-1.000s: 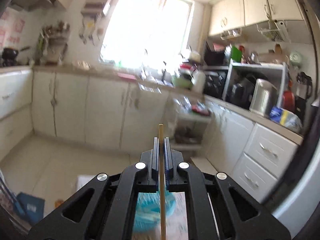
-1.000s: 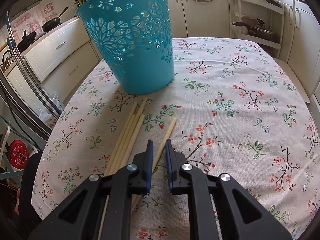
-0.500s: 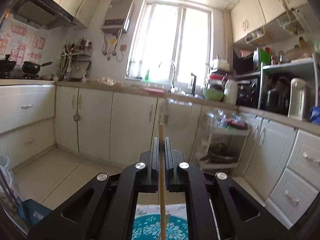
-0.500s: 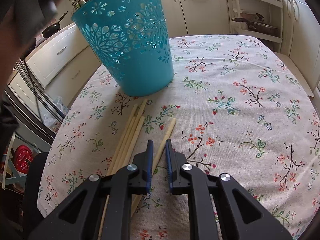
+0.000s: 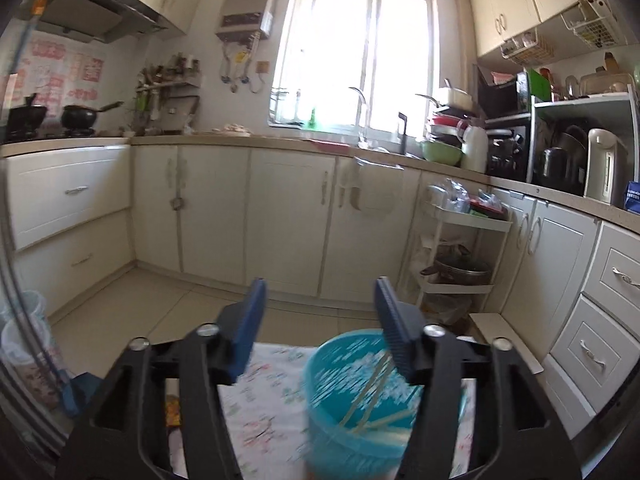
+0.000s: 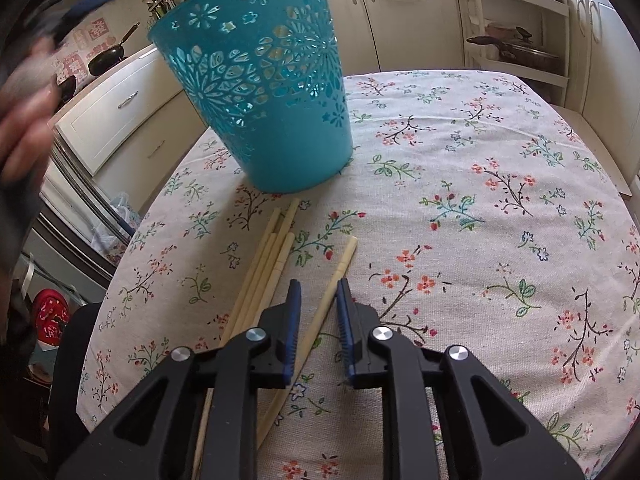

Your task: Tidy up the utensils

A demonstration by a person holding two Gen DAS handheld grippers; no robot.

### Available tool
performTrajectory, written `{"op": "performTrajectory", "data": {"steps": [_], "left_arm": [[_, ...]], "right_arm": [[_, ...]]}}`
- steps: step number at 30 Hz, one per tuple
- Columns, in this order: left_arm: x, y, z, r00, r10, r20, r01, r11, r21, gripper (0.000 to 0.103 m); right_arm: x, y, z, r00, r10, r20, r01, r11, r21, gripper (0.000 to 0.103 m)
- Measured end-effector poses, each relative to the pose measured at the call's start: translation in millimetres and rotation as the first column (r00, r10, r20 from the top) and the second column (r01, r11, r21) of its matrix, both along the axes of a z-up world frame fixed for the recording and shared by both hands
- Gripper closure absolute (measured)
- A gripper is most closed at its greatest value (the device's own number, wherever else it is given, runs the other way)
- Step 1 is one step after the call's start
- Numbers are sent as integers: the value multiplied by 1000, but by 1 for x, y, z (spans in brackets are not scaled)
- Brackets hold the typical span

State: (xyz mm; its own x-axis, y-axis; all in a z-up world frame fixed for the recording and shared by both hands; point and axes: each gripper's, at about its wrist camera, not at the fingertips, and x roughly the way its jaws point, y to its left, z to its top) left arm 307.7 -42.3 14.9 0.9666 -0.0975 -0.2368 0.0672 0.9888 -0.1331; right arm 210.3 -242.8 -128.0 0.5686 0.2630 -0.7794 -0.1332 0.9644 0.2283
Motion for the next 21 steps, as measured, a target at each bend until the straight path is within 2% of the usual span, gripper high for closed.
{"op": "performTrajectory", "data": {"steps": [3,6,7,9,13,16,19,21], "left_arm": [[-30,20,-24,998,44,-38,-44,999,-1,35],[-39,28,-72,983,29,-179,-26,999,20,33],[-39,28,-92,971,22,-239,-16,1000,26,33],[-36,27,-115,951,0,-310,10,999,32,33],[-25,25,-139,923,-27,-384,47,998,41,30],[-19,31,-151,906,-27,-422,35,999,9,23],[-11,38,-155,892,-33,-451,22,999,-30,21],[-9,45,-158,886,-32,-463,6,998,-57,18]], "right_arm": [[-1,3,0,1000,-2,6,2,1000,-19,85],[-2,10,1,1000,6,15,-5,997,-73,86],[-2,12,1,1000,14,17,-13,996,-93,87],[-5,19,1,999,44,18,-41,989,-142,92],[-11,14,4,998,51,-21,-53,988,-147,92],[-11,15,3,999,29,-17,-31,985,-170,88],[-12,26,2,999,47,-4,-47,972,-230,88],[-13,25,3,999,50,-7,-50,975,-216,92]]}}
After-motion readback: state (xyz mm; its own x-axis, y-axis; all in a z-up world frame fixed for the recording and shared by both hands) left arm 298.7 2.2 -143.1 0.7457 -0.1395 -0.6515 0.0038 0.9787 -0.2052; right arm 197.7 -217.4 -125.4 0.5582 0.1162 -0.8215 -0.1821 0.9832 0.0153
